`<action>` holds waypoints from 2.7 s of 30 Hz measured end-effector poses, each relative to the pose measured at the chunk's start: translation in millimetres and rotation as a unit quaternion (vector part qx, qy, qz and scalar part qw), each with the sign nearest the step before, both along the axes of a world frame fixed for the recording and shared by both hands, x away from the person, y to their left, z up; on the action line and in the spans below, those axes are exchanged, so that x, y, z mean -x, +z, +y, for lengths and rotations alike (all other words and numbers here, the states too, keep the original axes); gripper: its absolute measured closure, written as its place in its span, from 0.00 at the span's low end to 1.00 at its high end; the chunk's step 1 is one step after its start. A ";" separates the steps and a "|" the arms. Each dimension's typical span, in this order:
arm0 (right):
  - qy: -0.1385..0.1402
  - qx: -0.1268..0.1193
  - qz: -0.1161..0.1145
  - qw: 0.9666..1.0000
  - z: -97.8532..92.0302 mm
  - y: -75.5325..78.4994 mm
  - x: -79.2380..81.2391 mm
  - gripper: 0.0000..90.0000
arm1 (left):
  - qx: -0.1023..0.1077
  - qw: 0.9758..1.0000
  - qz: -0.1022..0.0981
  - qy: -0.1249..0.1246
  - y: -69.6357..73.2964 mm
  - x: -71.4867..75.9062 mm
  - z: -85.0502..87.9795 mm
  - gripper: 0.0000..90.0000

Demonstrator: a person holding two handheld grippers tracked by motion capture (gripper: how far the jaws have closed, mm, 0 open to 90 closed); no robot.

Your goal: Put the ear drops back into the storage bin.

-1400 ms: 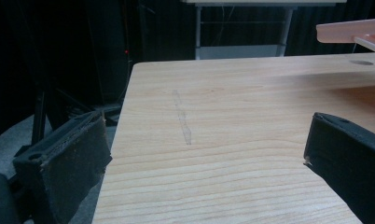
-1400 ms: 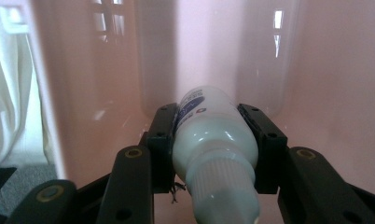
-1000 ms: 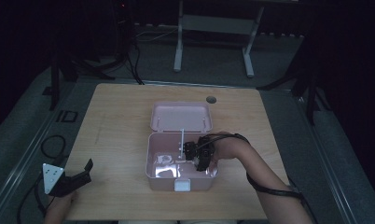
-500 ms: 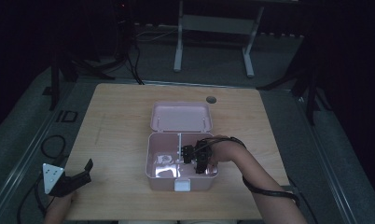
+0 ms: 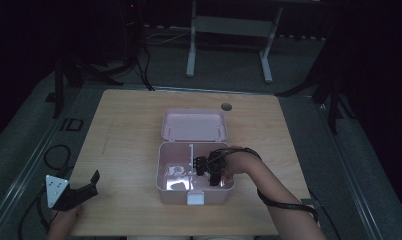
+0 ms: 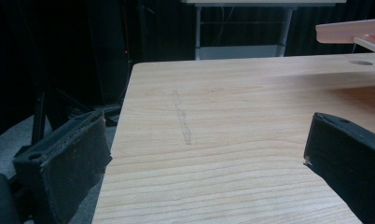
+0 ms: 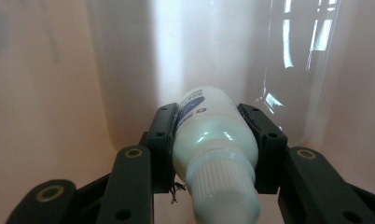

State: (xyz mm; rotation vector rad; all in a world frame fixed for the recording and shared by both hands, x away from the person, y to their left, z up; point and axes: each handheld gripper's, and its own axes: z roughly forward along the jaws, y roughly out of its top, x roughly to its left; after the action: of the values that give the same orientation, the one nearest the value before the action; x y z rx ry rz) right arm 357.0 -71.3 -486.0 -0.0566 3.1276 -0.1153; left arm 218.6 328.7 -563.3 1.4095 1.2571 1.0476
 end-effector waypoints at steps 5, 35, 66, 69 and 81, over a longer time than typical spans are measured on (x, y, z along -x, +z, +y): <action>0.003 0.011 -0.003 1.000 1.2 -4.3 -0.7 0.66 | 0.000 1.000 0.000 -0.001 0.0 0.1 0.1 0.00; -0.008 -0.058 -0.030 0.998 -19.5 71.8 0.8 0.45 | 0.001 1.000 0.001 0.000 0.0 -0.3 0.0 0.00; -0.093 -0.117 -0.052 0.987 -121.2 103.4 -2.2 0.19 | -0.001 1.000 0.003 0.004 0.1 -0.5 -0.3 0.00; -0.096 -0.116 -0.047 0.987 -128.2 94.0 -3.1 0.19 | -0.001 1.000 0.003 0.004 0.1 -0.5 -0.2 0.00; -0.122 -0.121 -0.036 0.984 -152.3 53.5 -8.4 0.19 | 0.000 1.000 0.002 0.004 0.1 -0.5 -0.2 0.00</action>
State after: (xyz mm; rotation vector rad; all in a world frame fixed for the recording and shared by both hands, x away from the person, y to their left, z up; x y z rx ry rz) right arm 365.4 -223.6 -432.5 0.3247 3.0341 0.2552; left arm 219.1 328.5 -563.3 1.4088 1.2668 1.0497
